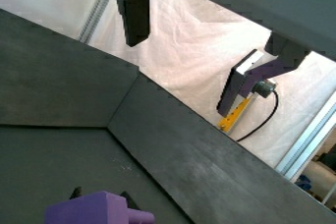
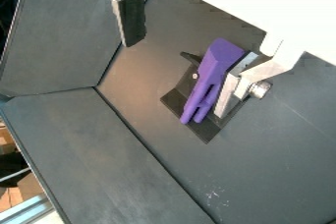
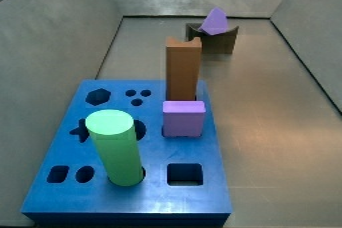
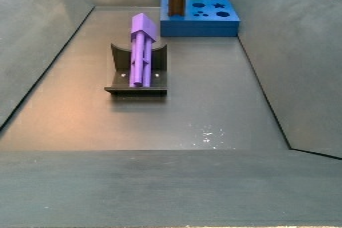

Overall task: Pick up the 3 prong object. Move up. Place the 3 prong object on the fixture. Regrasp the 3 prong object. Move to above the board. Insert the 3 prong object.
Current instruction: Regrasp the 3 prong object.

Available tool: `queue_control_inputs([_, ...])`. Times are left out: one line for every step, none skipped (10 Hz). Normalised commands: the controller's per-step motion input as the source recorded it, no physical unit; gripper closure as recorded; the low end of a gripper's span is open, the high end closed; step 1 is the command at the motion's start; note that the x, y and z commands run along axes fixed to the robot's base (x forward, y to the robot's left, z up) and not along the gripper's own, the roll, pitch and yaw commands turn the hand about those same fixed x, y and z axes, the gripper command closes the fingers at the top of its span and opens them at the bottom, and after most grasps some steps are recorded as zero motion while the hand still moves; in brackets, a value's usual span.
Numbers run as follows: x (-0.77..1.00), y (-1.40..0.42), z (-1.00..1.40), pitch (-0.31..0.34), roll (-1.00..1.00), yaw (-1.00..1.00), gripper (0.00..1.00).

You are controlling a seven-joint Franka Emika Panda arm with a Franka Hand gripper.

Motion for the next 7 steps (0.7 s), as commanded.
queue_control_inputs([0.39,-0.06,-0.02,0.009,0.17,0.13,0.00])
queue_control_inputs([0.38,-0.06,-0.03,0.016,0.16,0.11,0.00])
queue_control_inputs([0.37,-0.06,-0.03,0.024,0.16,0.10,0.00])
queue_control_inputs([0.37,-0.06,-0.03,0.031,0.15,0.09,0.00])
queue_control_inputs([0.35,-0.06,-0.03,0.045,0.14,0.09,0.00])
queue_control_inputs([0.34,-0.05,-0.02,0.055,0.13,0.09,0.00])
queue_control_inputs([0.33,-0.05,-0.03,0.067,0.12,0.09,0.00])
